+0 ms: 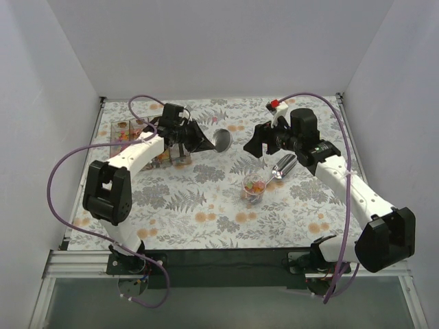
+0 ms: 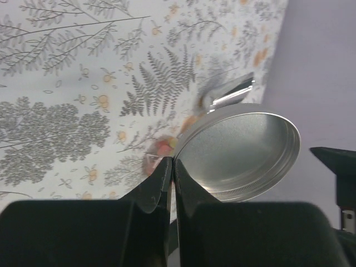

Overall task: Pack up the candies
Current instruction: Pick up the bottle lid at the center of the board.

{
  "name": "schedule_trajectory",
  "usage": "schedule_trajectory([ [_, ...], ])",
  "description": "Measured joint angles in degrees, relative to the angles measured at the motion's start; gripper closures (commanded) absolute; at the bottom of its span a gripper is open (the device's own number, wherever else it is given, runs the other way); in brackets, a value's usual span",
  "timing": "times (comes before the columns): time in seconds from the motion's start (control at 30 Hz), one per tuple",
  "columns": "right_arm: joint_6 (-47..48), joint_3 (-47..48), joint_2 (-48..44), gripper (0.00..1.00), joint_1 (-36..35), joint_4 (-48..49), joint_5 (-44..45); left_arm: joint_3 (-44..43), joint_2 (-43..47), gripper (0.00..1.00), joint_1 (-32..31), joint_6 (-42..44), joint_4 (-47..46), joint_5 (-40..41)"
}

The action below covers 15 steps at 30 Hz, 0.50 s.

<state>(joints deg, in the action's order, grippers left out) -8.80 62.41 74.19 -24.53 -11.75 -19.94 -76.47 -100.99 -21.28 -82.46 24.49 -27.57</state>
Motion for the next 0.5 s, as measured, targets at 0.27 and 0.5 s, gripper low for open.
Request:
schedule_trajectory([
  [0.27,2.2,-0.3,1.5,0.12,0.5,13.7,-14.1,7.6,6.7,1.00,3.4,-13.9,-12.1,-9.8],
  [0.5,1.5,5.4,11.8,0.02,1.5,21.2,-27.2,9.7,8.8,1.00,4.8,-22.2,-20.3,-13.8],
])
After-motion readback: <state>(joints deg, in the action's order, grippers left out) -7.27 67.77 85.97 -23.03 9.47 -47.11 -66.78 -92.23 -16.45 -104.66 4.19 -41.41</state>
